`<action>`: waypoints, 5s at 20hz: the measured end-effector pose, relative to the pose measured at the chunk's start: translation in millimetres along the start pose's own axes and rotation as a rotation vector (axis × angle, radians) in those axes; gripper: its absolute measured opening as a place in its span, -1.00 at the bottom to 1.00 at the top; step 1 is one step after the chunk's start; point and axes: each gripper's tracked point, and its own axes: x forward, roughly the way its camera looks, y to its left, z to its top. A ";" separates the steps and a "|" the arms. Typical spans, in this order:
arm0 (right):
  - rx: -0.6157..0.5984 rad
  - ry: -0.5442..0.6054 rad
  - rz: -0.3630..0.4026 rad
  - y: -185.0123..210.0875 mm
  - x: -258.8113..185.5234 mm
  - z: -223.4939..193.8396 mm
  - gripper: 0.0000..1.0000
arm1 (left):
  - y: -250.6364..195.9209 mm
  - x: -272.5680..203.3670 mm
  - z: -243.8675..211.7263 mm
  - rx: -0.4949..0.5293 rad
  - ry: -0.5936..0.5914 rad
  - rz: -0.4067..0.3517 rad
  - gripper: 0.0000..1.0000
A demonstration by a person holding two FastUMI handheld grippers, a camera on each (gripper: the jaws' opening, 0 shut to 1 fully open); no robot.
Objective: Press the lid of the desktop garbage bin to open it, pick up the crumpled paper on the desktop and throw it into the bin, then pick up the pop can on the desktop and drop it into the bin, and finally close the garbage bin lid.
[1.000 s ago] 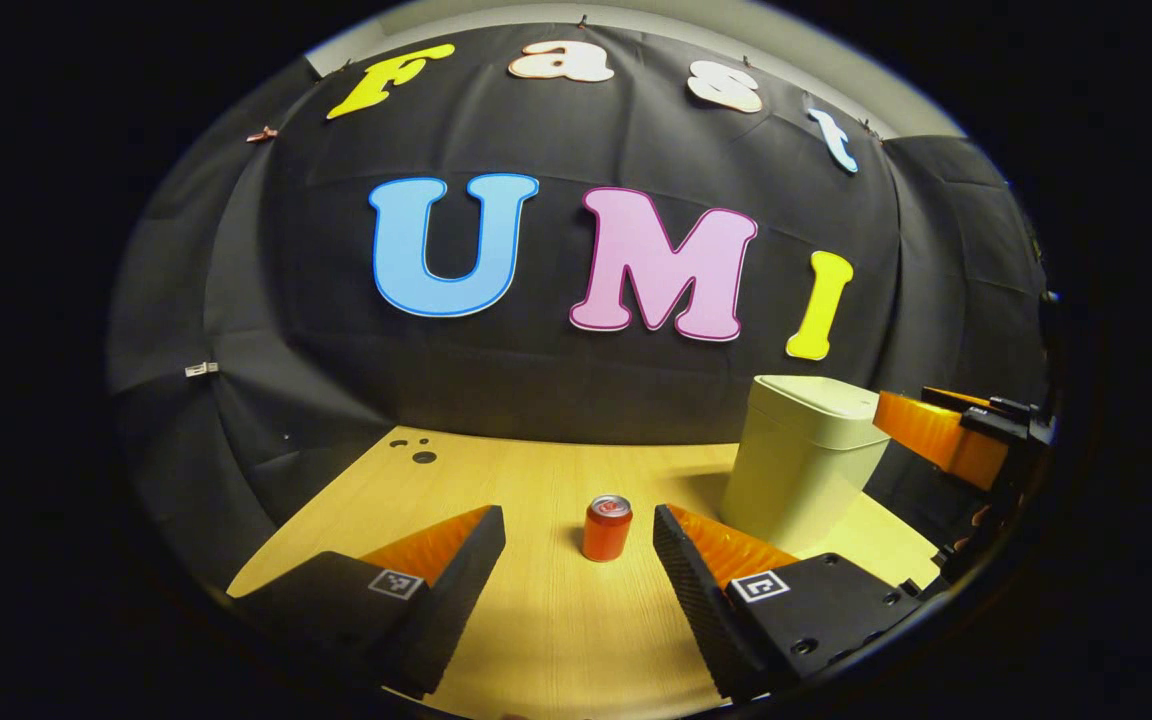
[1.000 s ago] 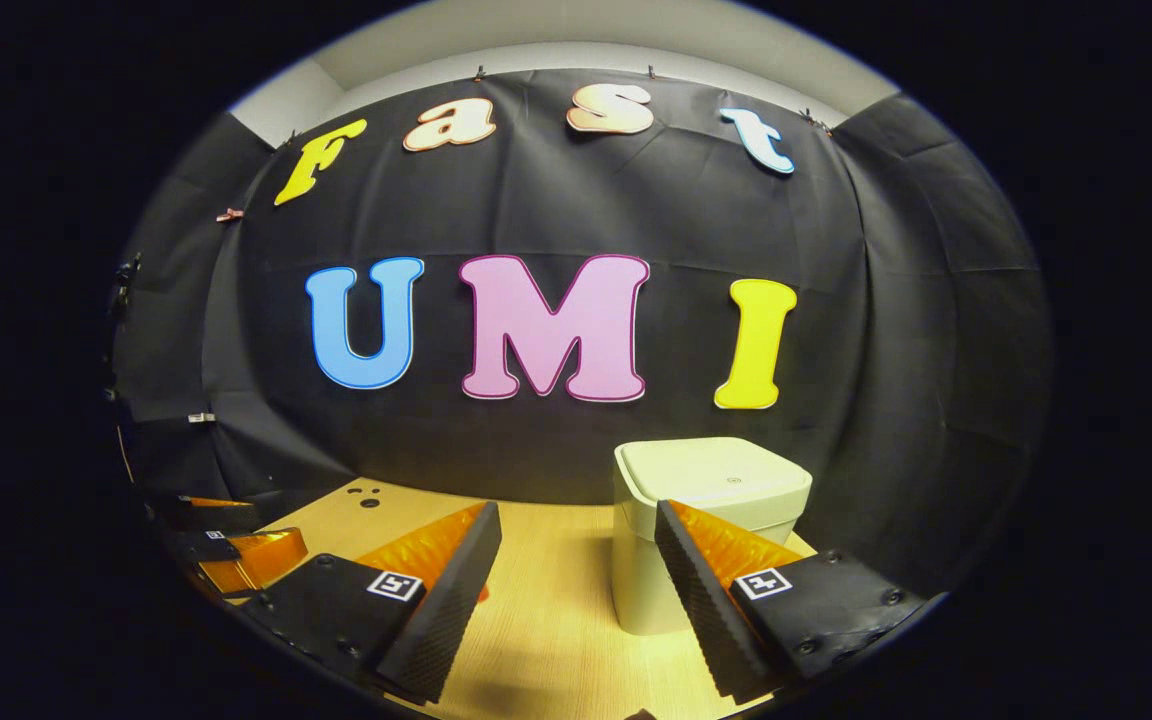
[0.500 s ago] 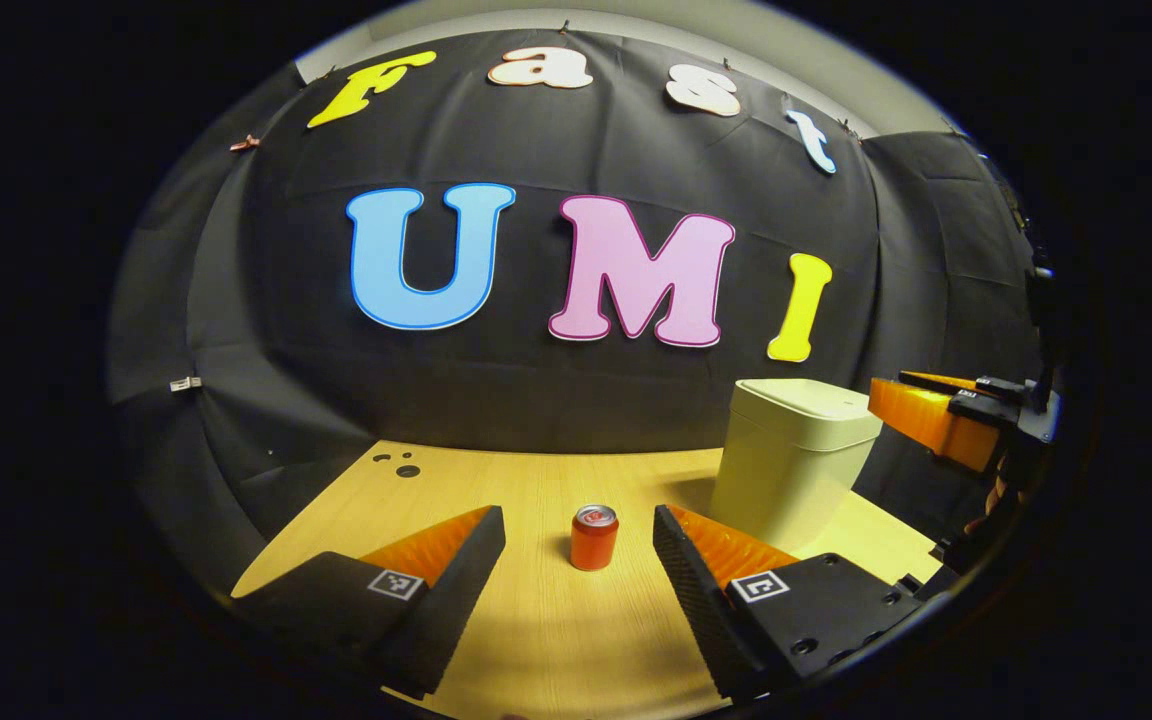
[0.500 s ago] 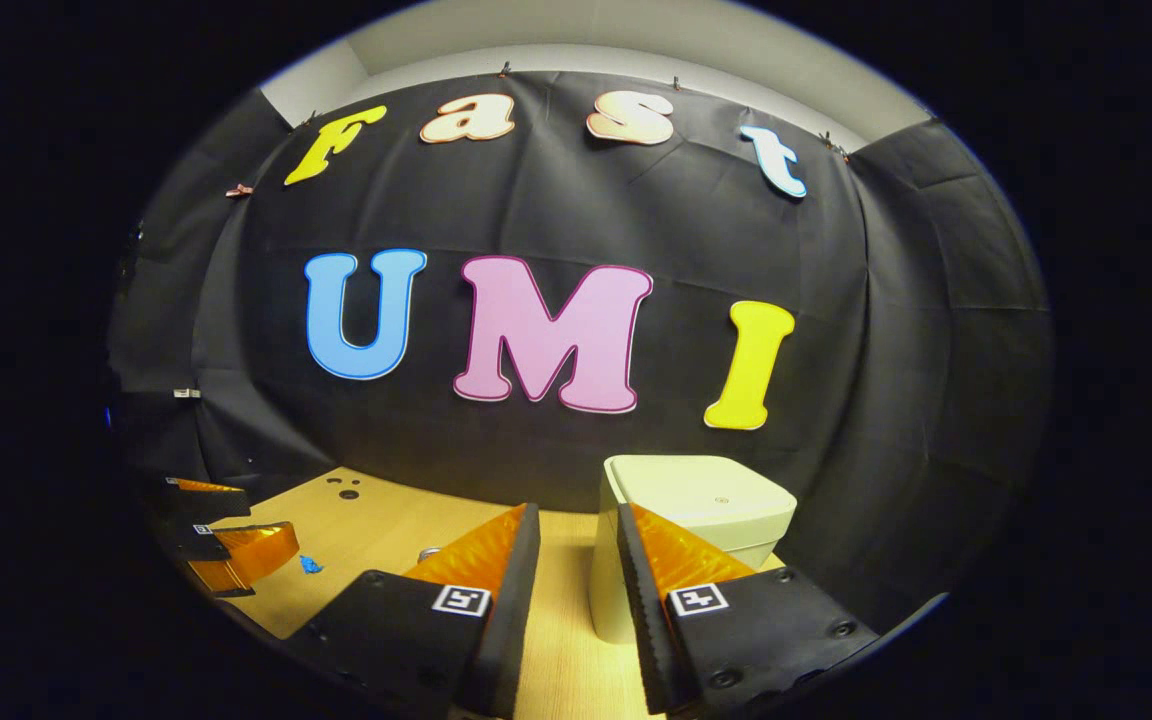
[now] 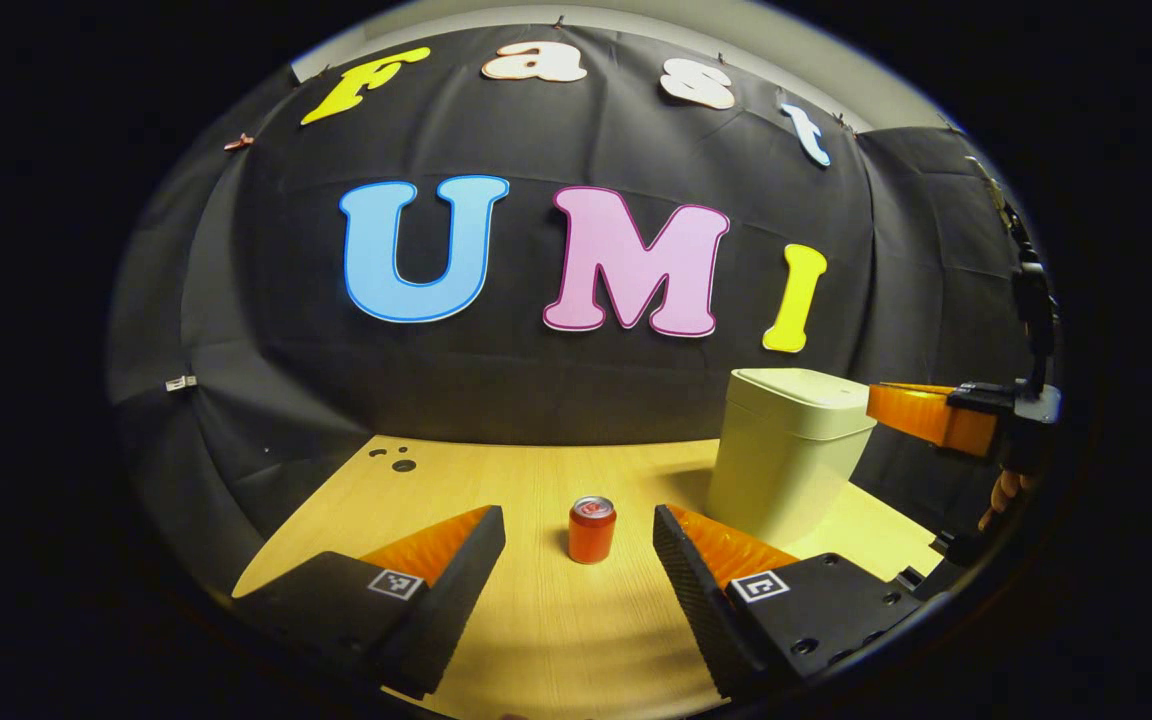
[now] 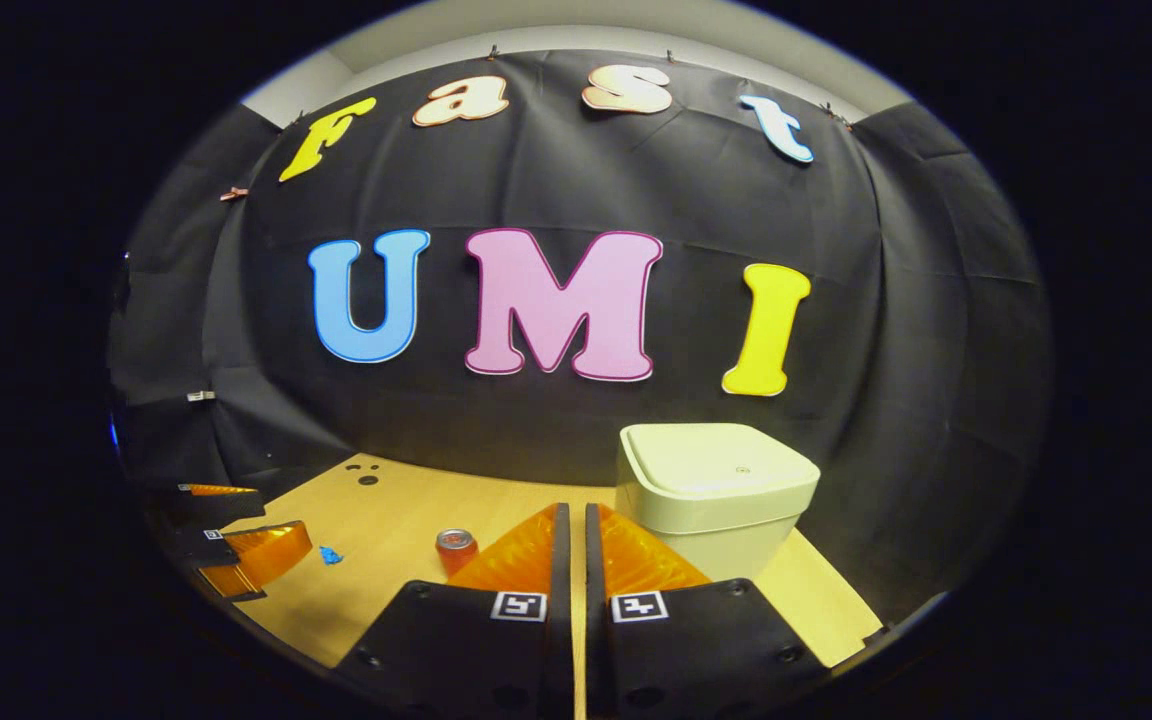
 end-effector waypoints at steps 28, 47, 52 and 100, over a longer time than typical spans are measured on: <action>0.051 0.061 -0.165 -156.8 104.0 36.4 -0.90 | -10.7 -12.8 -43.7 0.042 0.142 0.011 0.92; 0.177 0.262 -0.158 -175.3 131.9 -28.8 -0.89 | 3.2 -14.1 -79.3 0.006 0.277 0.103 0.92; 0.172 0.262 -0.156 -173.6 130.4 -31.9 -0.89 | 10.9 -12.1 -88.5 -0.043 0.302 0.125 0.92; 0.001 0.209 -0.322 -83.0 -53.9 -32.3 0.95 | 205.8 71.7 -129.2 -0.119 0.252 0.221 0.92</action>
